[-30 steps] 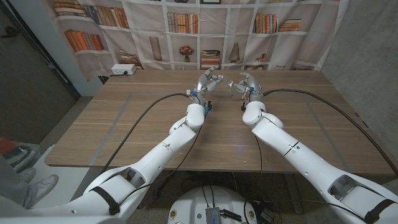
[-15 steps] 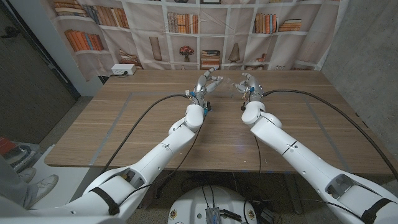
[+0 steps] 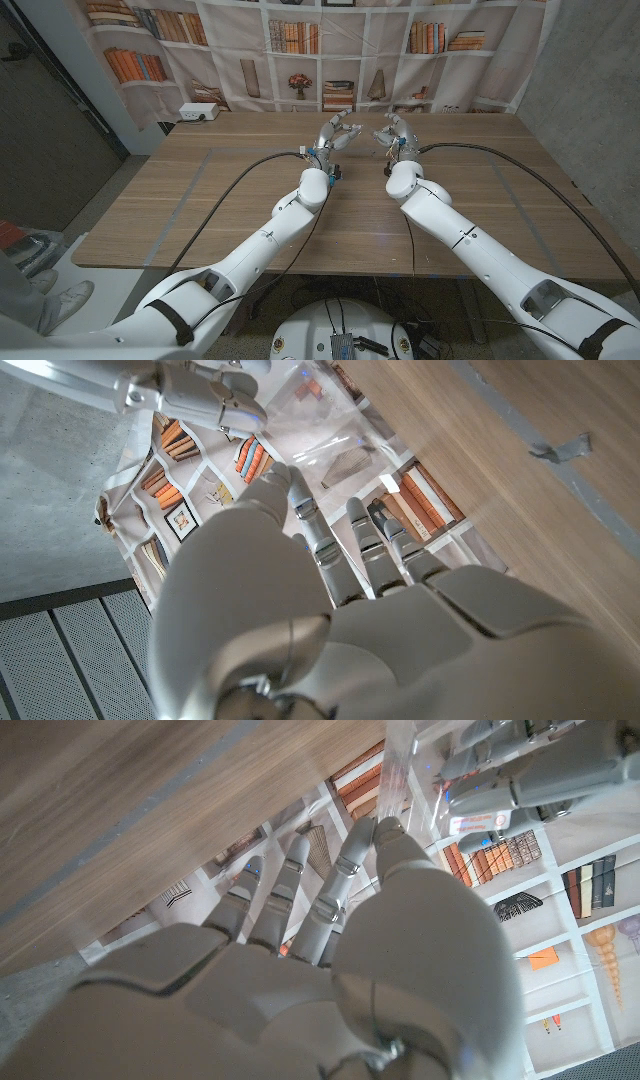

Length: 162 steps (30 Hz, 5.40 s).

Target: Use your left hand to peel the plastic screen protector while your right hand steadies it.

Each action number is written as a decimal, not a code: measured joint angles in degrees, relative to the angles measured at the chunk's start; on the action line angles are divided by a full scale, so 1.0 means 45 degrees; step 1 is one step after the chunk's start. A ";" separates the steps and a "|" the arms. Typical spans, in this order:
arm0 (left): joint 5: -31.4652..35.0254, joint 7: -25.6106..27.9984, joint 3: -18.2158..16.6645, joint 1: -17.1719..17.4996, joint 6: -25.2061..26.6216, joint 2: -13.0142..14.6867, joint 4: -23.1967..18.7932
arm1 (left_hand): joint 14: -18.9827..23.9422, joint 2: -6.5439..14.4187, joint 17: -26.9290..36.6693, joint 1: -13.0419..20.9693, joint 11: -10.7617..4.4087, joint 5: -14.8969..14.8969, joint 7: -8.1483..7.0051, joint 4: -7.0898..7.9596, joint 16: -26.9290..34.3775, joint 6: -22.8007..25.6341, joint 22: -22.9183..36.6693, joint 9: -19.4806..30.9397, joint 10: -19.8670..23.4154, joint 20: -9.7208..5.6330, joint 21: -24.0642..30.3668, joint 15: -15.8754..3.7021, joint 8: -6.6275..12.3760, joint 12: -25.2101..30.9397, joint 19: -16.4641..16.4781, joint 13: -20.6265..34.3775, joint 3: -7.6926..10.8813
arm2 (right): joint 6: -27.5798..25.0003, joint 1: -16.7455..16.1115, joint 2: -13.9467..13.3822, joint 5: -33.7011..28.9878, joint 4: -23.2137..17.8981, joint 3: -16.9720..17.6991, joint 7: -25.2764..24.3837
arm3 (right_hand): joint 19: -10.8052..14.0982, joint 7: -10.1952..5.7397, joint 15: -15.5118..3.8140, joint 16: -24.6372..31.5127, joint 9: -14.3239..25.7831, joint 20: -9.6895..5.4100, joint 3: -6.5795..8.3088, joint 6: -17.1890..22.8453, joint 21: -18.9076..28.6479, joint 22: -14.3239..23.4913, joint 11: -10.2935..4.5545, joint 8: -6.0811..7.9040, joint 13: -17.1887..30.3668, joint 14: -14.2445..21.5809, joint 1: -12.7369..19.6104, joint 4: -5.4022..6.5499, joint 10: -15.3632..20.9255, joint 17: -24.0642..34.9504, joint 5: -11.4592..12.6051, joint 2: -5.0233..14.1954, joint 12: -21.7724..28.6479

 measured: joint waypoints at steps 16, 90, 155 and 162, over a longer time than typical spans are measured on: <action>-0.0125 -0.0378 0.0030 -0.0061 -0.0175 -0.0085 0.0197 | 0.0097 0.0024 -0.0057 -0.0024 -0.0002 0.0000 -0.0051 0.0040 0.0000 -0.0180 0.0001 -0.0001 0.0002 0.0000 -0.0048 -0.0001 -0.0101 0.0051 0.0000 0.0039 0.0040 | -0.0035 0.0164 0.0440 0.0206 0.0443 -0.0003 -0.0159 | 0.0091 0.0092 -0.0051 0.0001 0.0000 0.0090 -0.0001 0.0091 0.0001 0.0000 0.0066 0.0000 0.0048 0.0186 0.0021 0.0001 0.0071 0.0001 0.0000 -0.0017 0.0031; -0.0525 -0.1145 -0.0211 -0.0043 -0.0720 0.0231 0.0212 | 0.0237 0.0050 -0.0234 -0.0050 0.0050 -0.0009 -0.0027 -0.0016 -0.0001 -0.0882 0.0006 -0.0002 -0.0106 -0.0068 -0.0283 0.0001 -0.0100 0.0199 0.0163 0.0043 0.0198 | -0.0456 0.0428 0.0554 0.1206 0.1231 0.0637 -0.0834 | -0.0164 -0.0003 0.0027 -0.1189 0.0065 0.0343 0.0339 -0.0555 -0.0165 0.0002 0.0019 -0.0368 0.0055 -0.0720 -0.0486 0.0234 -0.1323 -0.0421 0.0352 -0.0199 -0.0885; -0.0349 -0.0808 -0.0322 -0.0358 -0.0902 0.0253 0.0164 | 0.0368 0.0050 -0.0352 -0.0050 0.0036 -0.0011 -0.0022 -0.0016 -0.0001 -0.1160 0.0000 -0.0003 -0.0101 0.0001 -0.0429 0.0000 -0.0100 0.0344 0.0229 -0.0008 0.0303 | 0.0009 -0.0906 -0.0609 0.1983 -0.0267 0.1070 -0.0274 | -0.1439 0.0316 0.0070 -0.1762 0.0031 0.0883 -0.0068 -0.1420 -0.0335 0.0003 0.1667 -0.0306 -0.2495 -0.2442 -0.5305 0.1475 -0.3995 -0.0712 0.1455 -0.0589 -0.3993; -0.0363 -0.0807 -0.0324 -0.0479 -0.1043 0.0253 0.0232 | 0.0369 0.0050 -0.0352 -0.0050 0.0020 -0.0011 -0.0005 -0.0016 -0.0001 -0.1177 0.0001 -0.0003 -0.0117 0.0001 -0.0430 0.0000 -0.0100 0.0344 0.0229 -0.0050 0.0302 | -0.0228 -0.1057 -0.0721 0.1995 -0.0548 0.1050 -0.0179 | -0.1438 0.0385 0.0100 -0.1762 0.0032 0.0883 0.0008 -0.1582 -0.0335 0.0003 0.1806 -0.0306 -0.2628 -0.2305 -0.5373 0.1399 -0.4310 -0.0711 0.1455 -0.0657 -0.4239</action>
